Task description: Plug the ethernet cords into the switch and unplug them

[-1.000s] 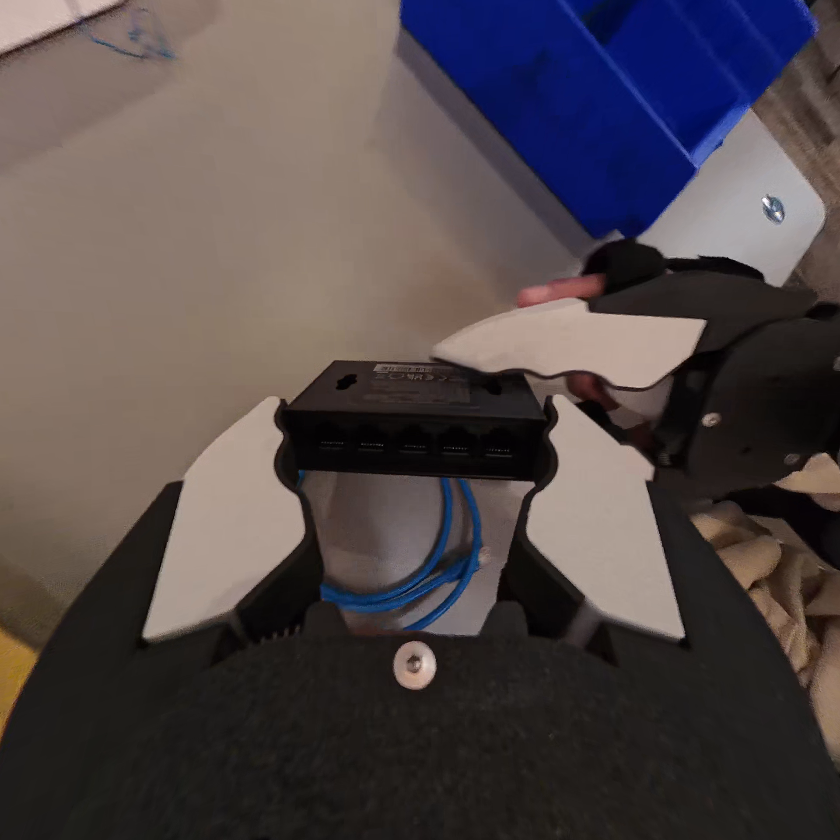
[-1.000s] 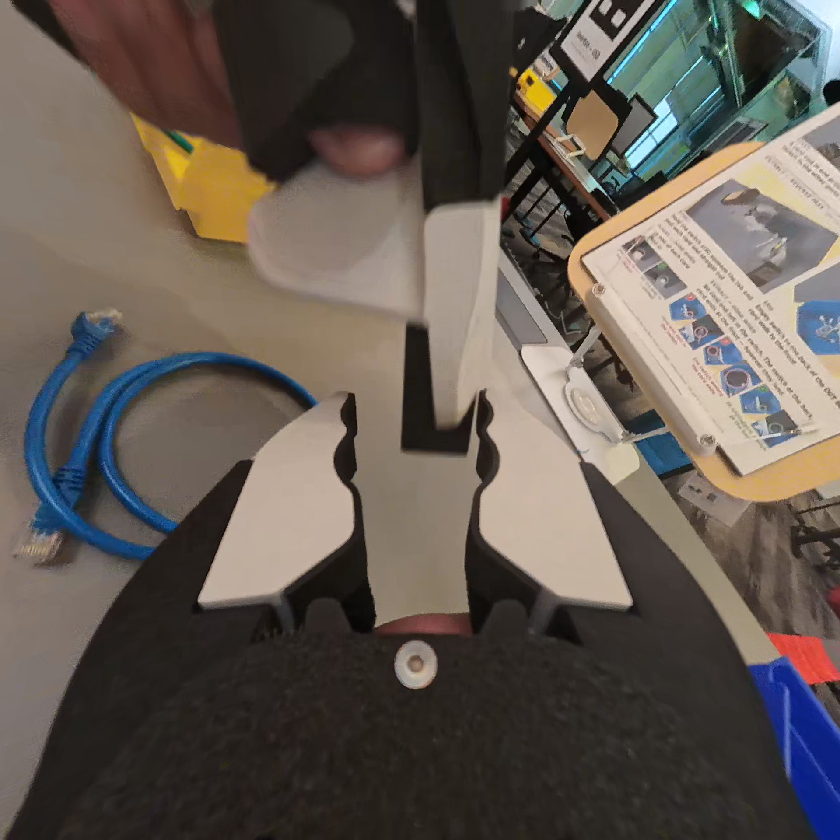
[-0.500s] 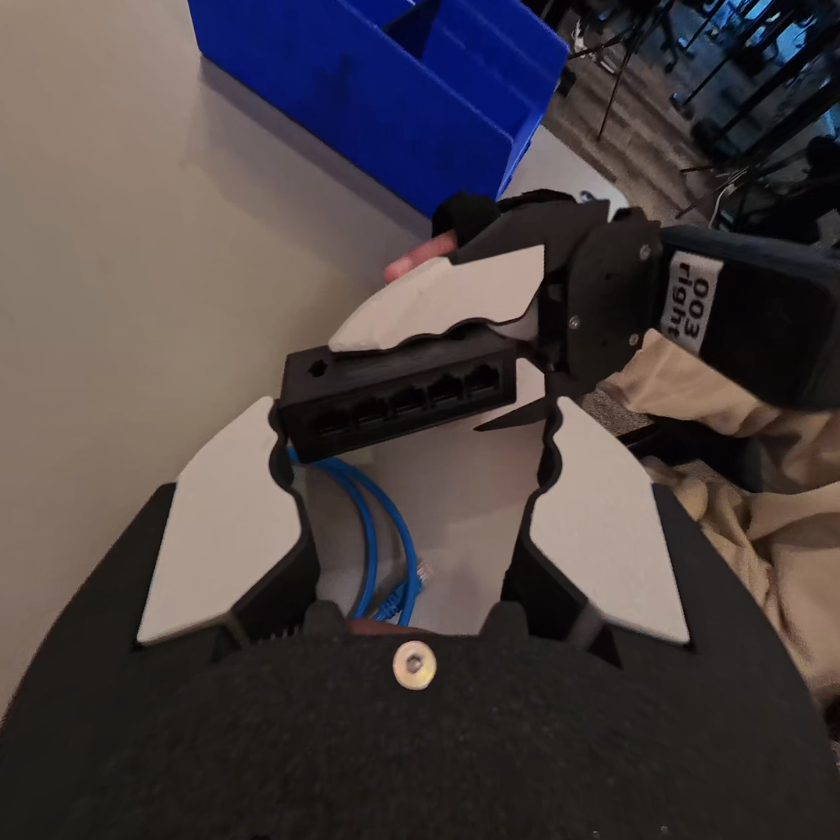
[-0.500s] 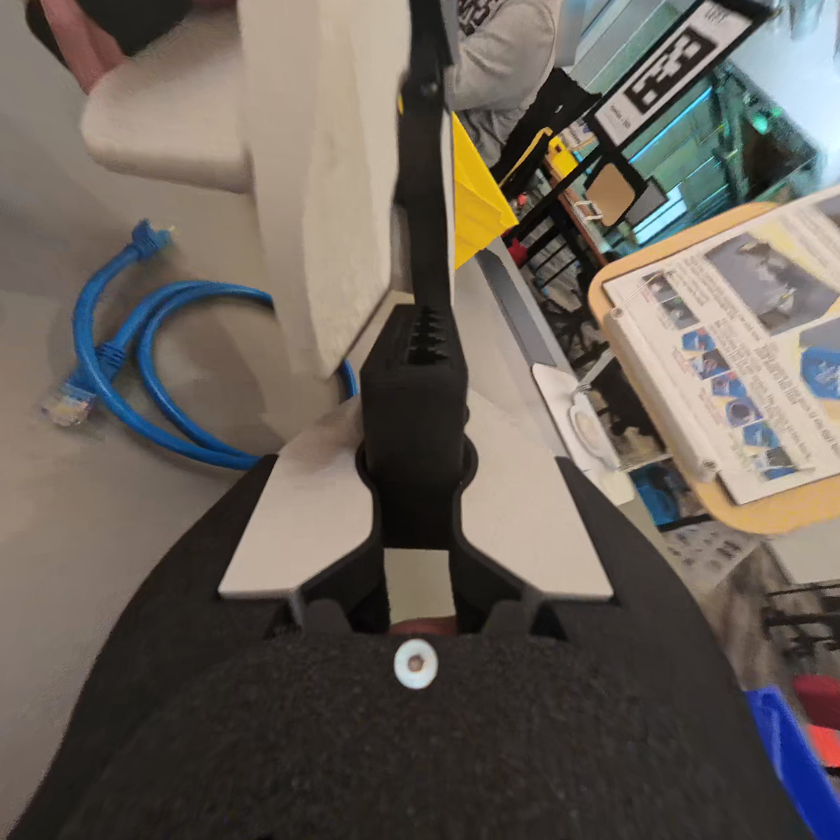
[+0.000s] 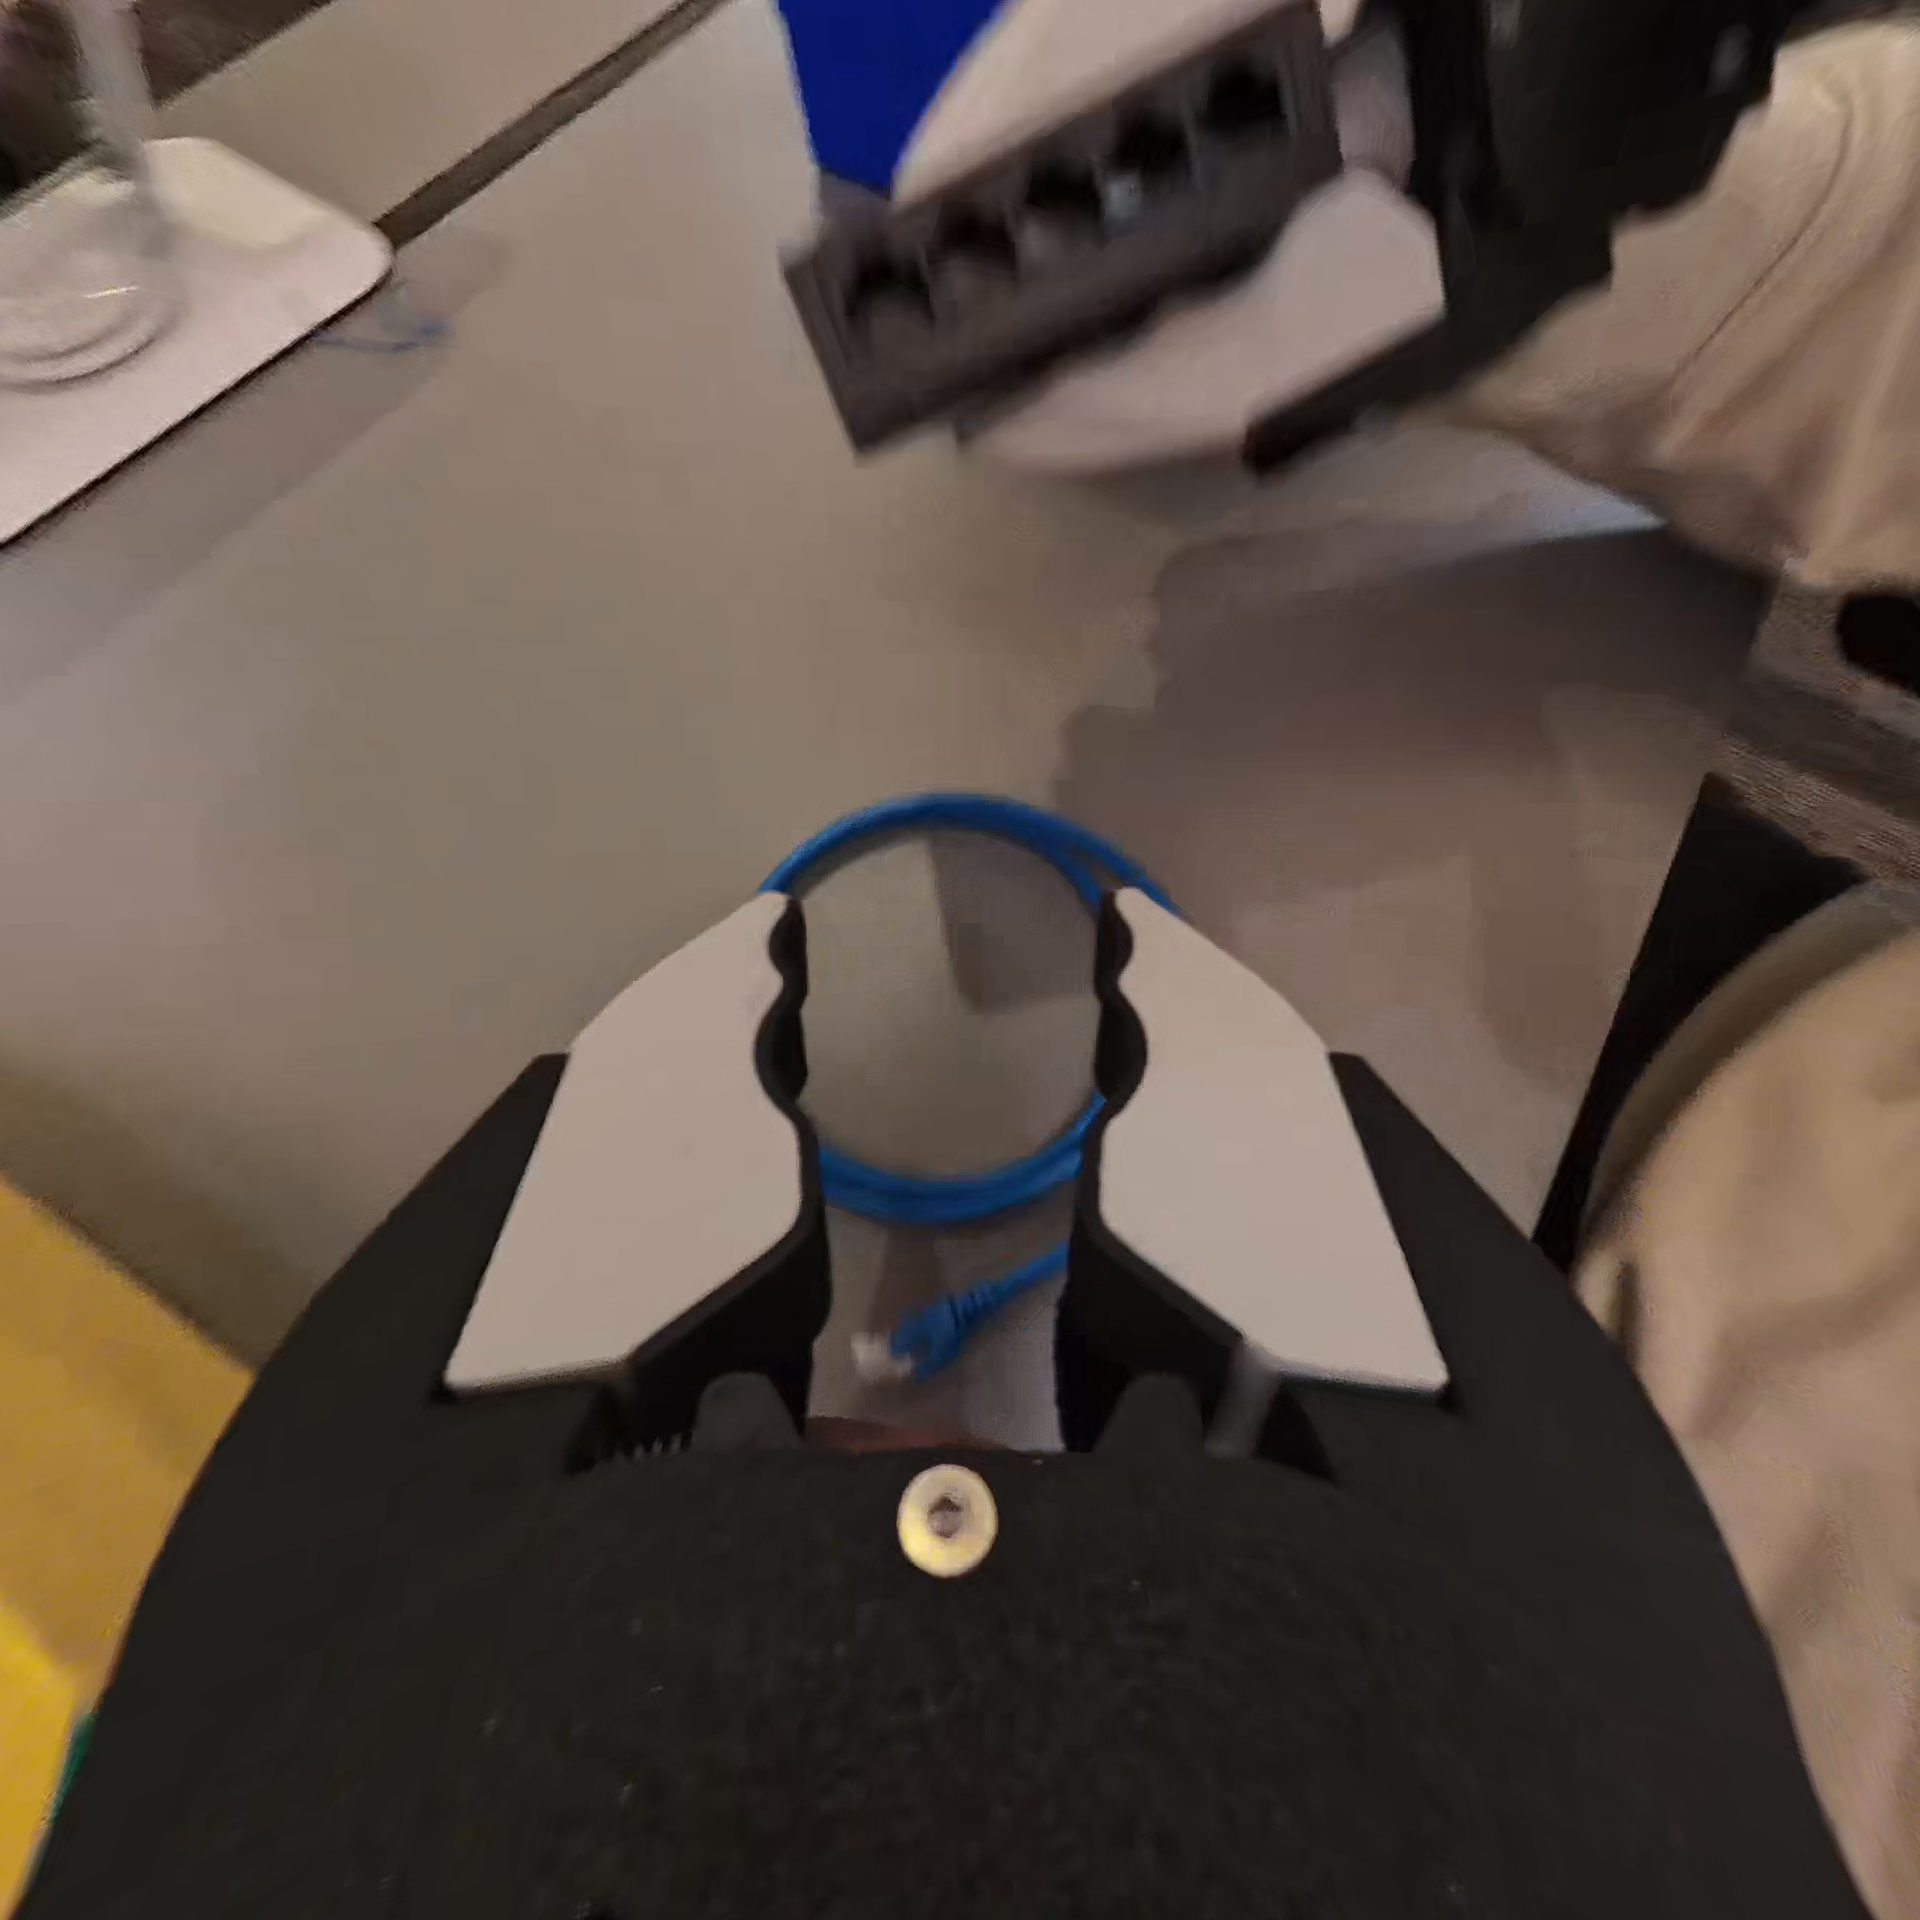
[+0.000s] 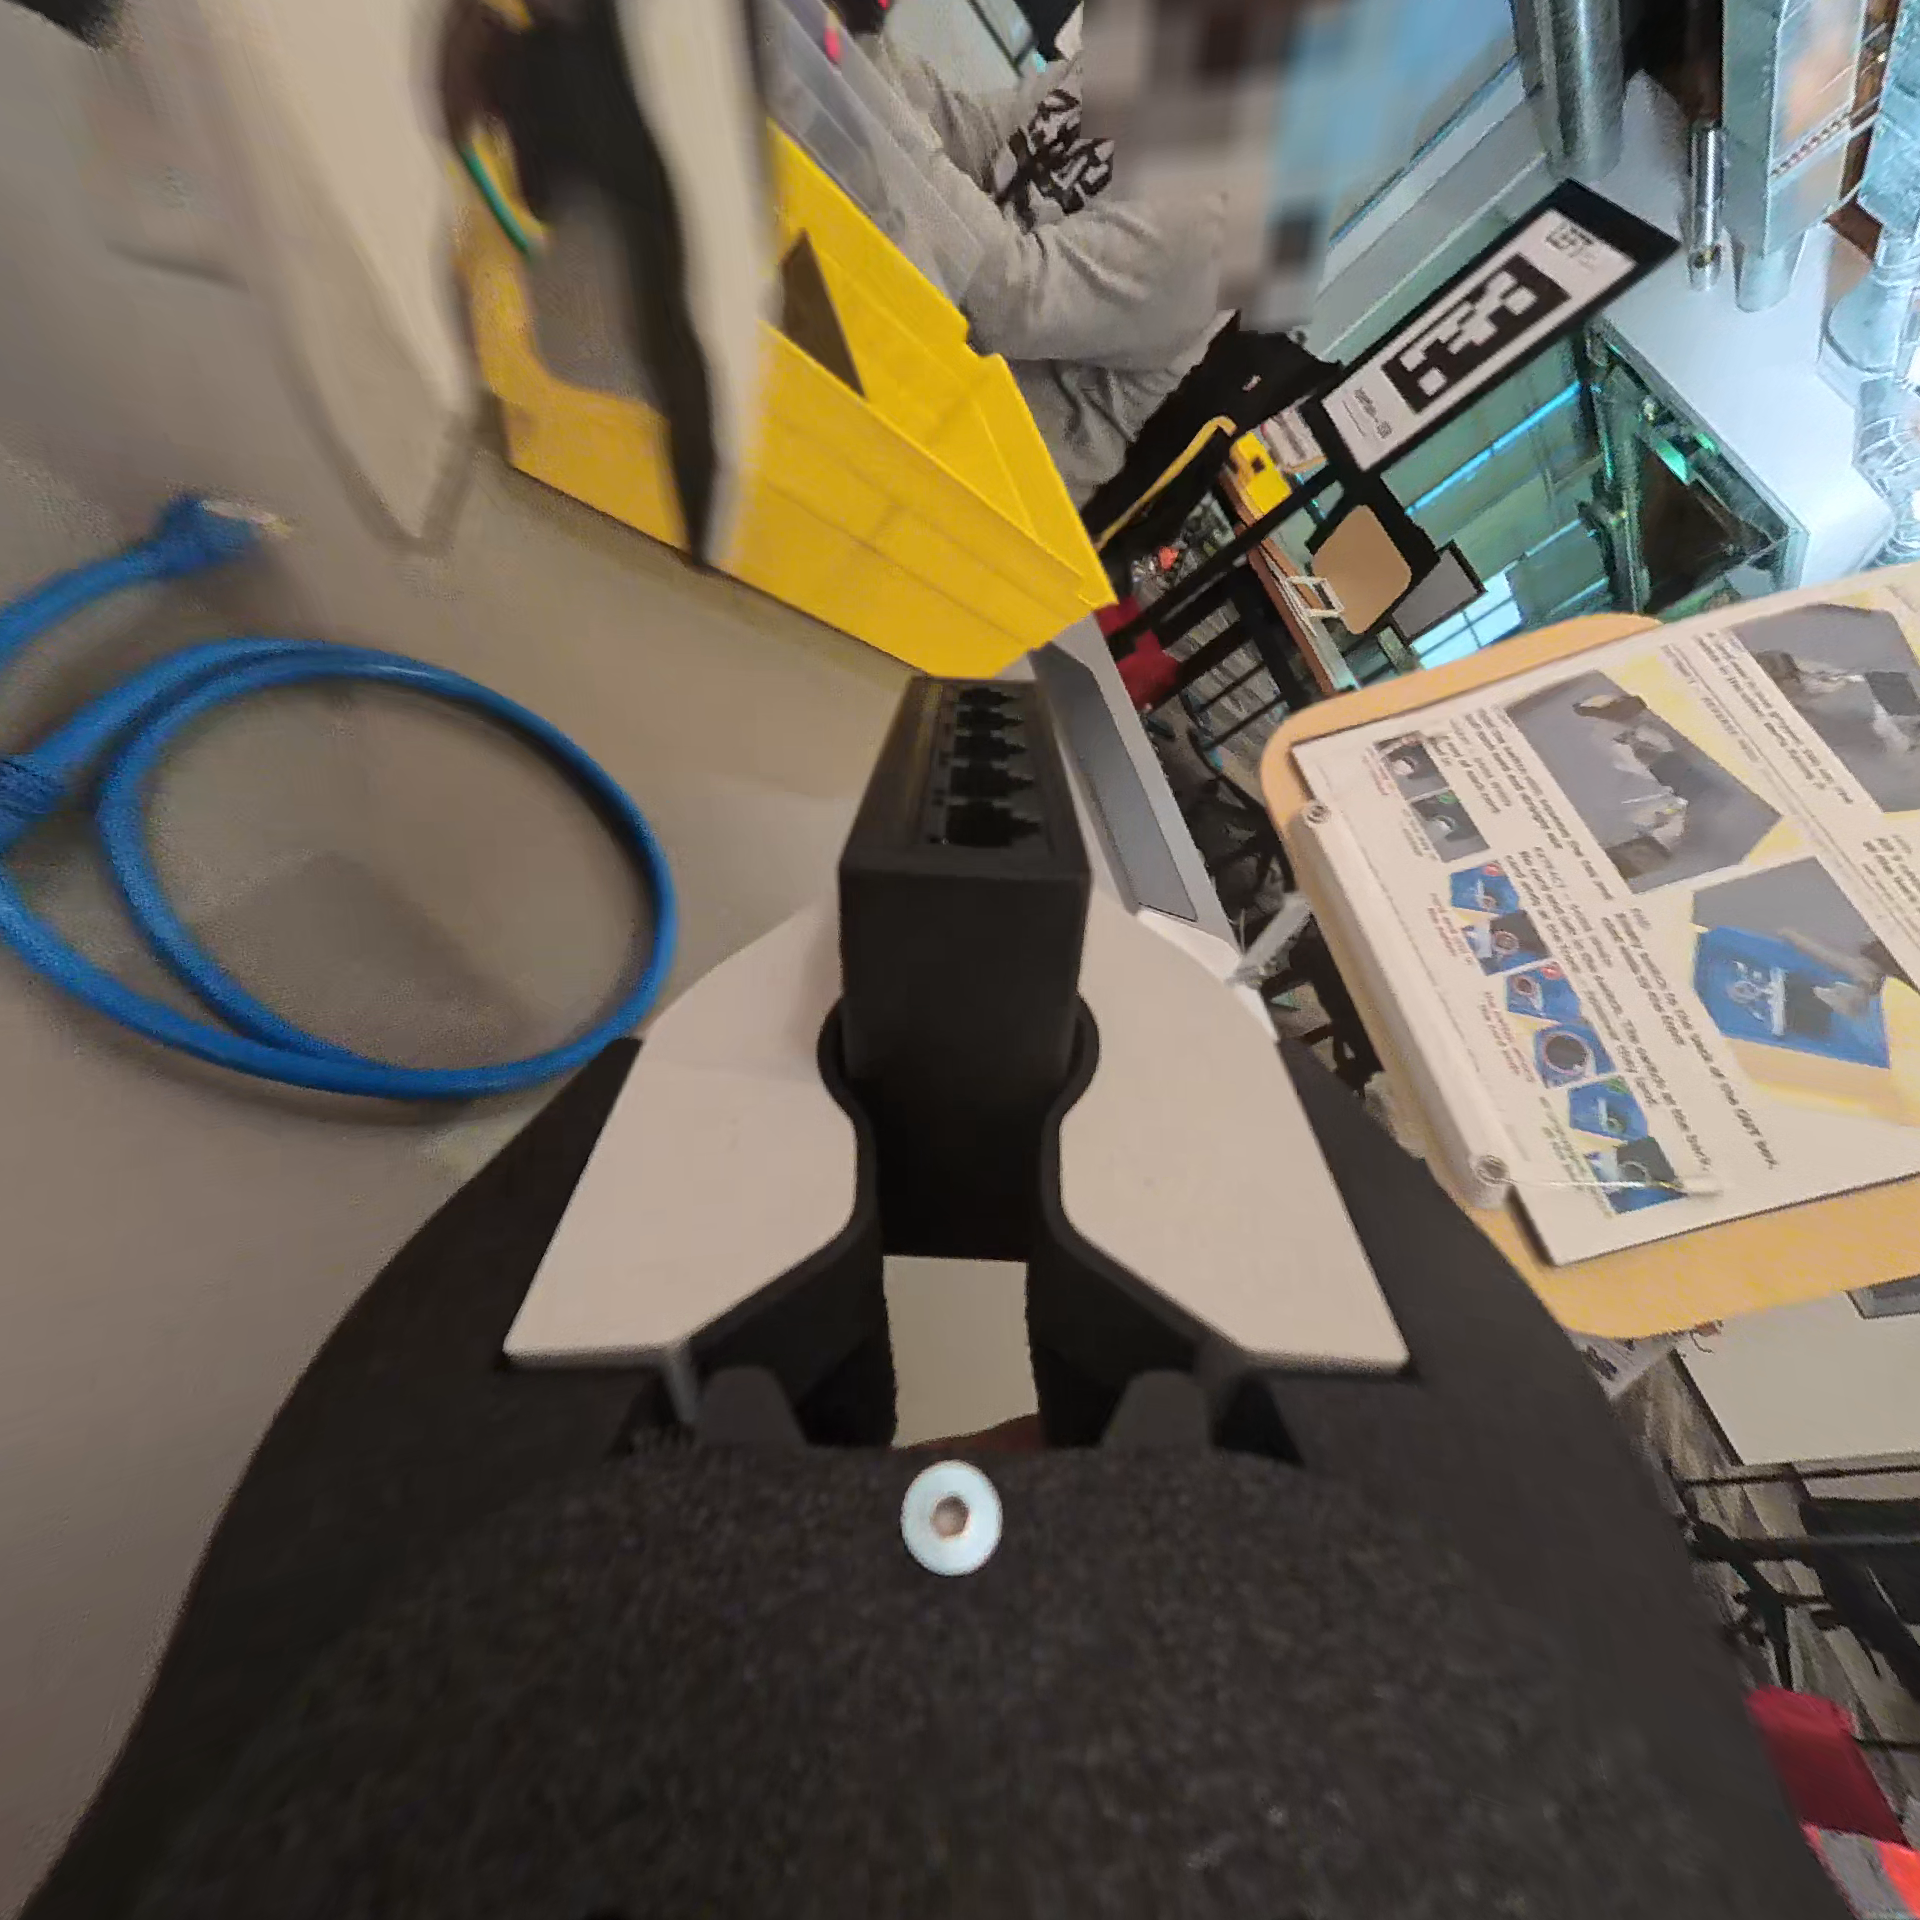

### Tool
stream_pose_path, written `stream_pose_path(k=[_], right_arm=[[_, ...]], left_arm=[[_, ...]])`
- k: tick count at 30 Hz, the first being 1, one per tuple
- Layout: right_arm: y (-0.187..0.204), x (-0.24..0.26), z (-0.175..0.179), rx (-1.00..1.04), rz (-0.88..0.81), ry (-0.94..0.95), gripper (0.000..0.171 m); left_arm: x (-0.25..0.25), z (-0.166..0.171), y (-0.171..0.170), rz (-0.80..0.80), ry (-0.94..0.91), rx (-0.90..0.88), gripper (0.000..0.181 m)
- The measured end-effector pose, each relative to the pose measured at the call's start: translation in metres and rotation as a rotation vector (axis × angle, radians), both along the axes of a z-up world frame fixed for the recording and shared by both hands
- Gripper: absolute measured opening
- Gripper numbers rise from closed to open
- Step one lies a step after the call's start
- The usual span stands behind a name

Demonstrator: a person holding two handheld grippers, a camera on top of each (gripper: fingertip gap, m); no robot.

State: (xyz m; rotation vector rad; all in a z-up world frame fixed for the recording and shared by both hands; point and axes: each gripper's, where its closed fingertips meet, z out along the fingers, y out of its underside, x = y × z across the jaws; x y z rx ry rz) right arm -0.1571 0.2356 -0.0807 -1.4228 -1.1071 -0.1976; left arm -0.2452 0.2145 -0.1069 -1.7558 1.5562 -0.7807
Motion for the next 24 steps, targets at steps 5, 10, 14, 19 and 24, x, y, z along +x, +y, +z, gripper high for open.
stream_pose_path(k=[5, 10, 14, 19, 24], right_arm=[[0.040, 0.024, -0.005, 0.067, -0.081, 0.049, 0.031], [0.058, 0.042, -0.031, 0.219, -0.178, 0.068, 0.031], [0.055, 0.047, -0.023, 0.232, -0.175, 0.131, 0.031], [0.053, 0.046, -0.024, 0.191, -0.143, 0.166, 0.031], [0.051, 0.043, -0.026, 0.128, -0.098, 0.226, 0.031]], left_arm=[[-0.075, -0.050, -0.017, 0.208, 0.008, 0.002, 0.050], [-0.107, -0.070, -0.034, 0.612, -0.036, -0.213, 0.045], [-0.088, -0.058, -0.047, 0.736, -0.226, -0.487, 0.051], [-0.062, -0.077, -0.058, 0.873, -0.311, -0.822, 0.047], [-0.057, -0.080, -0.041, 1.046, -0.430, -0.872, 0.047]])
